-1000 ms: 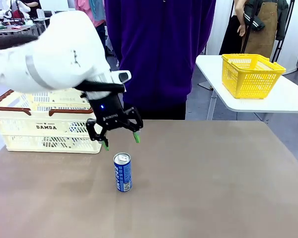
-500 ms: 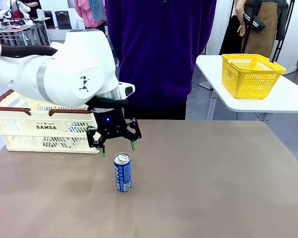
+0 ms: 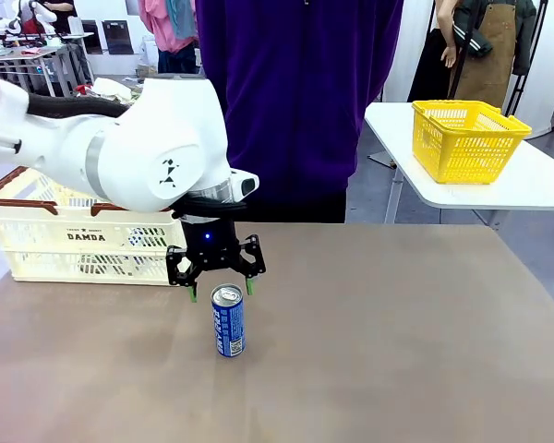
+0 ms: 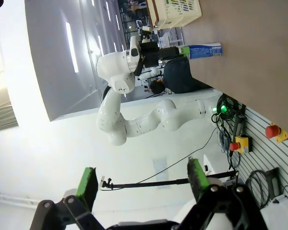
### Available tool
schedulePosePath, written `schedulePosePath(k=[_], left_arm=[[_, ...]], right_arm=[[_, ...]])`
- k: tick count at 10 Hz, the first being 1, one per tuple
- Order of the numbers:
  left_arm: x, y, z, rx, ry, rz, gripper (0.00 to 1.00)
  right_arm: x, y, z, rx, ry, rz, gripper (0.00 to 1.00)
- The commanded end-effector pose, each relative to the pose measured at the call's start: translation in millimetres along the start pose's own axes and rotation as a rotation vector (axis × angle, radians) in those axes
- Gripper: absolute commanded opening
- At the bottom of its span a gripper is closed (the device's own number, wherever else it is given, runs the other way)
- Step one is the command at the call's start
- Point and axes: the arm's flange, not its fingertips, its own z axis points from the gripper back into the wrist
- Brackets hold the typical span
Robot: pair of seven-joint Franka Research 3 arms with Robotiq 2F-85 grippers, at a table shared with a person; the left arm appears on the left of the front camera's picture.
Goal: Place the drinks into the Shopping basket.
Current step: Pick up one drink and place it into the Shopping basket.
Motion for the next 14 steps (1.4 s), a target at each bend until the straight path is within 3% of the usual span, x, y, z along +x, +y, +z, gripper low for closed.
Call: schedulePosePath(k=[1,9,10,11,14], left_arm=[[4.2,-7.4,-13.0,0.03,-0.012,0.022,1.0],[17.6,-4.5,-48.0,0.055,0.122,0.002,1.0],[18.4,-4.4,-48.4,0.051,0.124,0.005,0.41],[18.3,-5.3,-48.1,0.05,0.12,0.001,0.0],[16.7,-6.9,-47.4,0.045,0.1,-0.024,0.0]], right_arm=[[-0.7,5.0,-0.8,0.01,0.0,-0.02,1.0],[-0.7,5.0,-0.8,0.01,0.0,-0.02,1.0],[-0.7,5.0,-0.8,0.01,0.0,-0.02,1.0],[-0.7,5.0,-0.8,0.01,0.0,-0.02,1.0],[-0.7,5.0,-0.8,0.01,0.0,-0.02,1.0]])
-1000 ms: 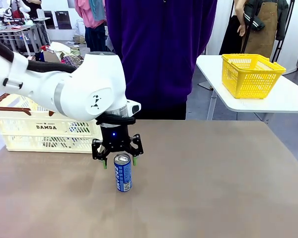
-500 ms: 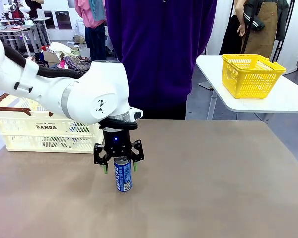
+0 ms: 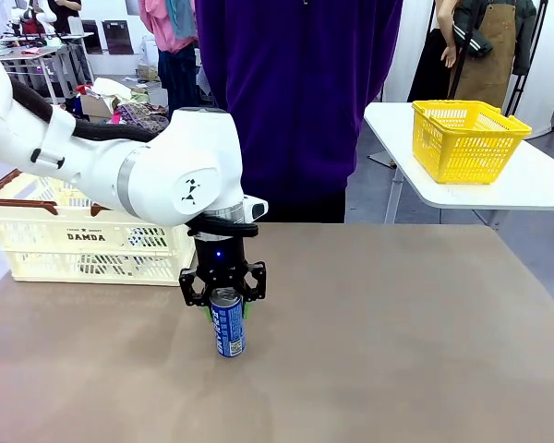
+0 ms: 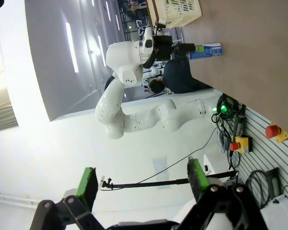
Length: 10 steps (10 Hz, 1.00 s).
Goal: Place the drinks into the Shopping basket.
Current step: Pick up one drink and place it into the Shopping basket.
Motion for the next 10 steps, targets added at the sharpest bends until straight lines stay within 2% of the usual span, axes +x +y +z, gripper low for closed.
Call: schedulePosePath(k=[1,6,8,9,10], left_arm=[[1.1,1.0,-3.2,0.01,-0.001,-0.014,0.0],[-5.7,4.9,11.6,-0.018,-0.016,-0.039,0.0],[-23.5,21.4,74.4,-0.102,0.01,-0.123,0.0],[-33.4,27.4,120.2,-0.023,-0.056,-0.152,0.0],[-42.0,27.6,153.3,0.013,0.041,-0.353,0.0]], right_arm=[[-0.7,5.0,-0.8,0.01,0.0,-0.02,1.0],[-0.7,5.0,-0.8,0.01,0.0,-0.02,1.0],[-0.7,5.0,-0.8,0.01,0.0,-0.02,1.0],[-0.7,5.0,-0.8,0.01,0.0,-0.02,1.0],[-0.7,5.0,-0.8,0.01,0.0,-0.02,1.0]])
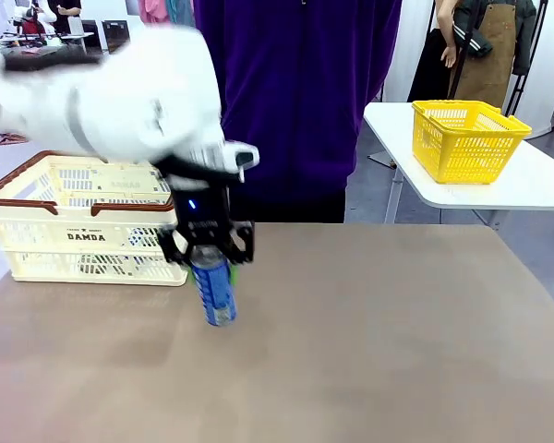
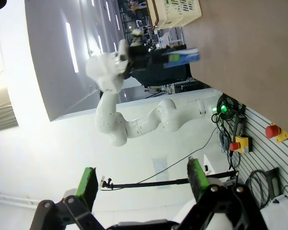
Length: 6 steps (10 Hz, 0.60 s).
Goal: Place the drinks into the Shopping basket.
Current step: Pick up one drink and place it into the Shopping basket.
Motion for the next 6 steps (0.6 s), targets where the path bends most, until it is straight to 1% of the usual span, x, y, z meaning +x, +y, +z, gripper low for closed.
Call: schedulePosePath(k=[1,2,3,5,6], left_arm=[[-9.6,8.0,69.4,0.08,0.012,-0.112,0.0],[-14.8,8.4,93.1,0.089,-0.019,-0.12,0.0],[-23.6,7.5,111.6,0.081,-0.07,-0.15,0.0],[-55.8,4.5,141.2,0.059,-0.192,-0.181,0.0],[-36.1,3.9,125.5,0.077,-0.07,-0.145,0.0]], right_arm=[[-0.7,5.1,-0.8,0.009,0.0,-0.02,1.0],[-0.7,5.1,-0.8,0.009,0.0,-0.02,1.0],[-0.7,5.1,-0.8,0.009,0.0,-0.02,1.0],[-0.7,5.1,-0.8,0.009,0.0,-0.02,1.0],[-0.7,5.1,-0.8,0.009,0.0,-0.02,1.0]])
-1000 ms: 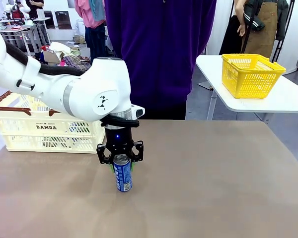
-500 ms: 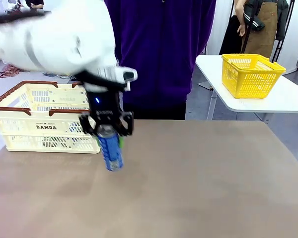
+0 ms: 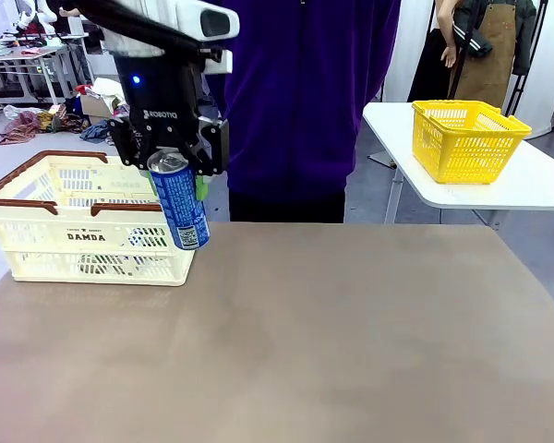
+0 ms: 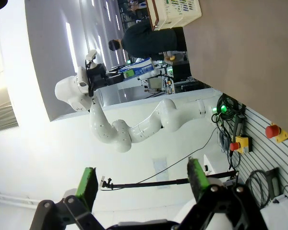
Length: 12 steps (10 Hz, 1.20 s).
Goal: Place the drinks into the Shopping basket.
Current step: Pick up one drink and place it into the Shopping basket.
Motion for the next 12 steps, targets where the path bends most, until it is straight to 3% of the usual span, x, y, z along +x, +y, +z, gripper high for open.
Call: schedulePosePath(k=[1,6,8,10,11,12], left_arm=[[9.5,5.6,-18.7,0.003,0.058,0.012,0.0],[14.2,3.9,-26.9,0.004,0.065,0.009,0.0],[40.5,60.0,18.8,-0.009,0.002,0.096,0.0],[50.4,125.7,57.8,-0.079,-0.104,0.037,0.0],[57.8,164.3,70.6,-0.052,-0.155,0.089,0.0],[64.9,196.4,75.5,-0.055,-0.152,0.044,0.0]], right_arm=[[-0.7,5.1,-0.8,0.009,0.0,-0.02,1.0],[-0.7,5.1,-0.8,0.009,0.0,-0.02,1.0],[-0.7,5.1,-0.8,0.009,0.0,-0.02,1.0],[-0.7,5.1,-0.8,0.009,0.0,-0.02,1.0],[-0.7,5.1,-0.8,0.009,0.0,-0.02,1.0],[-0.7,5.1,-0.8,0.009,0.0,-0.02,1.0]])
